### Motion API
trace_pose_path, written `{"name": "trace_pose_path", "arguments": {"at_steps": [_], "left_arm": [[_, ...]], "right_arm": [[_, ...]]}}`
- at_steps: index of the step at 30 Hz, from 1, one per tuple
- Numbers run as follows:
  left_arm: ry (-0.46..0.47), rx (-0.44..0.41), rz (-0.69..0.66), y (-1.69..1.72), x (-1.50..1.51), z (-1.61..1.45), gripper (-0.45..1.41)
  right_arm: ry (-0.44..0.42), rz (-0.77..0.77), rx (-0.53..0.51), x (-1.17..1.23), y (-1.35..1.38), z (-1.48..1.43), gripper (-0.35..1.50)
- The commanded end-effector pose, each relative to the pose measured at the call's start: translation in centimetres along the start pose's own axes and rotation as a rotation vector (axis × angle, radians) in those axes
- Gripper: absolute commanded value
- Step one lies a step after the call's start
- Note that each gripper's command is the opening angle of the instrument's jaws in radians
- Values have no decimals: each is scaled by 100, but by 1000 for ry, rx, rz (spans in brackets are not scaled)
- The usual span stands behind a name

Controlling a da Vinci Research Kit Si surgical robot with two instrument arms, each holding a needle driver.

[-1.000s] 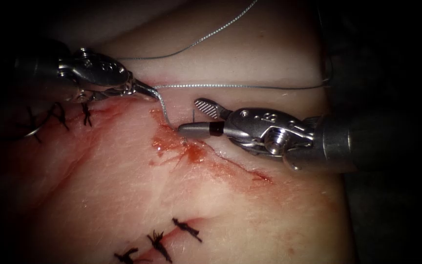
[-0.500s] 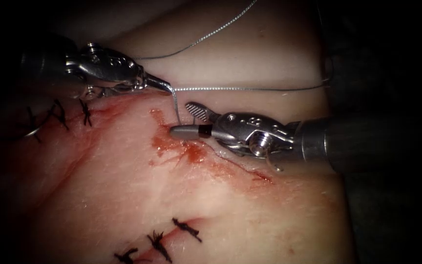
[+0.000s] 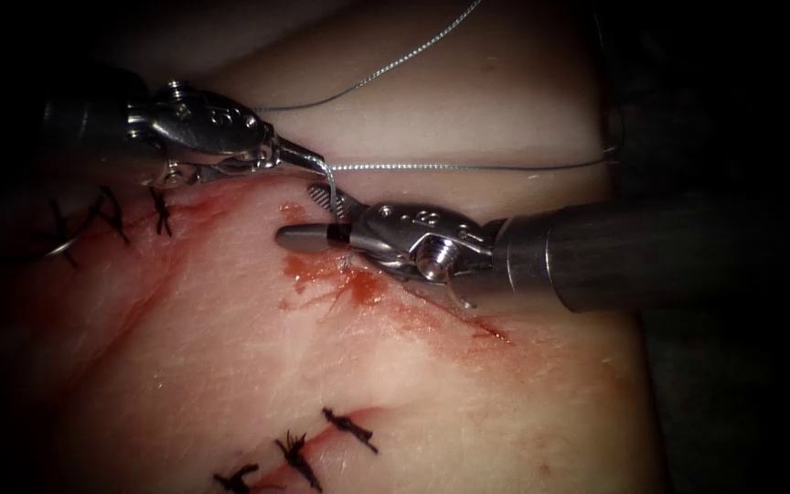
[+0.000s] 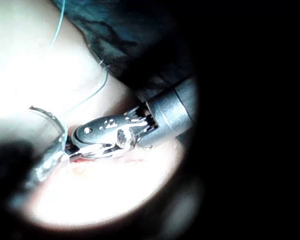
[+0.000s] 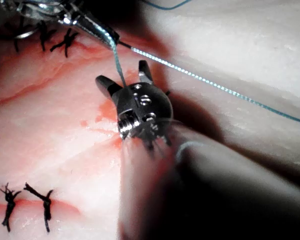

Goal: Wound Closure

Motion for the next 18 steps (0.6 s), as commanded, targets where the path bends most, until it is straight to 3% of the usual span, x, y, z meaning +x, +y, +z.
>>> {"name": "trace_pose_path", "arguments": {"at_steps": [1,13,18], "left_arm": [[0,0,0,-1,0,7,-45],[3,0,-3,2,1,6,-45],[3,0,-4,3,1,6,-45]], "right_arm": [[1,-1,1,-2,-5,12,143],[3,-12,-1,-9,-7,21,143],[22,-11,4,-5,-8,22,130]]}}
